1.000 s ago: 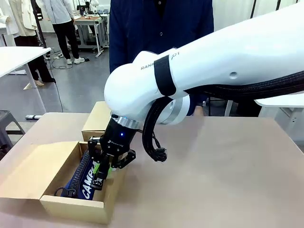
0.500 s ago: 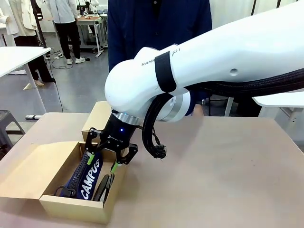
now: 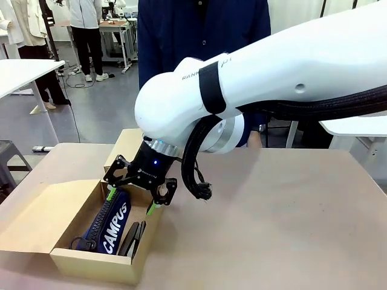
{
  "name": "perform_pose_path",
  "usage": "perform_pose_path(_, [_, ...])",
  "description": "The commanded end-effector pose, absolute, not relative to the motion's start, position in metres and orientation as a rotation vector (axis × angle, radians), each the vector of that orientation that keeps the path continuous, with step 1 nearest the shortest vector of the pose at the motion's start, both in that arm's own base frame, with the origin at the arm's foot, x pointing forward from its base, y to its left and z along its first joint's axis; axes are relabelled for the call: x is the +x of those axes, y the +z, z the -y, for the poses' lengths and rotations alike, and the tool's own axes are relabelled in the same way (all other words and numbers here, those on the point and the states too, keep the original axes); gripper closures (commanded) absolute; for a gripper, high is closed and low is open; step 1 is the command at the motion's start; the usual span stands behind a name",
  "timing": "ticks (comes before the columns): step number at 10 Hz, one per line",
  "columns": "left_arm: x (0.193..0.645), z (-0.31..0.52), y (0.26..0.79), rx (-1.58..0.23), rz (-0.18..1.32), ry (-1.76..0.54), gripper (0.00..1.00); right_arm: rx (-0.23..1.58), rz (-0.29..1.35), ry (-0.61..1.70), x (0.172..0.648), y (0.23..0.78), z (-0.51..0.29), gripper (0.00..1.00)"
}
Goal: Place items inside the box.
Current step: Pick up a Pencil pouch or Stapler and place it inside the Mailer Box closest to the robot.
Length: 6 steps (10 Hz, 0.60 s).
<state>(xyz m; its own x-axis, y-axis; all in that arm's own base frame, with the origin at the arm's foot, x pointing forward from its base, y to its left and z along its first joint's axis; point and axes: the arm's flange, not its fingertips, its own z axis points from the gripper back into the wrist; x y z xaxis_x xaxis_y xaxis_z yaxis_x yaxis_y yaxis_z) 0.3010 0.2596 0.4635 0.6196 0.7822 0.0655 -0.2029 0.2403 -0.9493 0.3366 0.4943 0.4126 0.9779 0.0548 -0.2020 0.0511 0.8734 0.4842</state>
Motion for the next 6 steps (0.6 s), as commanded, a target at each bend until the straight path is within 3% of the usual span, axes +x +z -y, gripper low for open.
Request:
perform_pose_path(1, [0.3,-0.259,0.464,-1.151,0.62,0.731,0.0,0.507,-0.166,0.04,0.342,0.433,-0.437,0.0])
perform_pose_path(3, [0.3,-0.259,0.464,-1.151,0.62,0.731,0.0,0.529,-0.36,0.077,0.352,0.466,-0.332,0.0])
perform_pose_path(6, [0.3,-0.259,0.464,-1.151,0.62,0.731,0.0,0.678,-0.41,-0.074,0.341,0.505,-0.168,0.0])
